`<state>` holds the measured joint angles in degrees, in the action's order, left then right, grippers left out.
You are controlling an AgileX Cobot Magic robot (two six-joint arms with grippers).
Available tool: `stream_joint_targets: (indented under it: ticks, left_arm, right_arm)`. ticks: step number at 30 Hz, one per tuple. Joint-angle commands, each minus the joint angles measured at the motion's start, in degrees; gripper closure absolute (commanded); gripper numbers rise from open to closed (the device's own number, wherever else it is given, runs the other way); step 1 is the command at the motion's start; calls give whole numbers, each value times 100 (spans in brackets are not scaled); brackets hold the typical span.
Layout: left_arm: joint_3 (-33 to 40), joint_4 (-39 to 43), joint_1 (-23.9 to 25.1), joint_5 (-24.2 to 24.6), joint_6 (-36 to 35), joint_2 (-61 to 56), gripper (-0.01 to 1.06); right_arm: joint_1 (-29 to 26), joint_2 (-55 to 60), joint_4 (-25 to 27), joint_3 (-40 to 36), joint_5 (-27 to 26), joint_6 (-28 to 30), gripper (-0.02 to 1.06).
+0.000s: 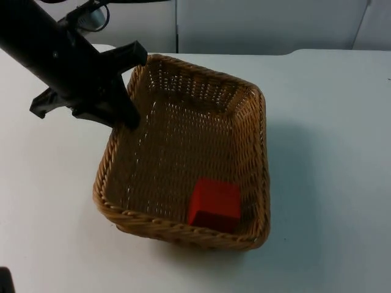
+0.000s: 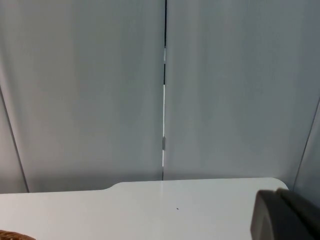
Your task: Pick up the basket with the left hand and place the cube into the basket with the right hand.
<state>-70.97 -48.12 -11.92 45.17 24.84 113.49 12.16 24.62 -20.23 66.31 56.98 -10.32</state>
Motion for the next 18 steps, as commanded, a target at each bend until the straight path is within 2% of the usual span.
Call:
stream_joint_targets:
  ticks: [1,2,5,6,7,8,9,15,18]
  left_arm:
    - [-30,-216,-24,-40,22,-56,88]
    - [-30,-216,-24,-40,22,-56,88]
    - [-30,-216,-24,-269,22,-56,57]
    - [-30,-216,-24,-269,22,-56,57]
    - [-30,-216,-24,-332,22,-56,47]
    - [-30,-216,-24,-474,22,-56,33]
    - [-30,-228,-24,-542,33,-56,28]
    - [-148,-289,-24,-594,357,-56,26]
    - [-647,-750,-24,-58,859,-56,26]
  right_arm:
    - [-17,-34,-43,-51,-26,-25,105]
    - [-17,-34,-43,-51,-26,-25,105]
    - [-17,-34,-43,-51,-3,-25,105]
    - [-17,-34,-43,-51,-3,-25,105]
    - [-17,-34,-43,-51,9,-25,105]
    - [-17,-34,-43,-51,23,-25,105]
    - [-17,-34,-43,-51,23,-25,105]
    - [-17,-34,-43,-51,51,-25,105]
    - [-17,-34,-43,-51,51,-25,105]
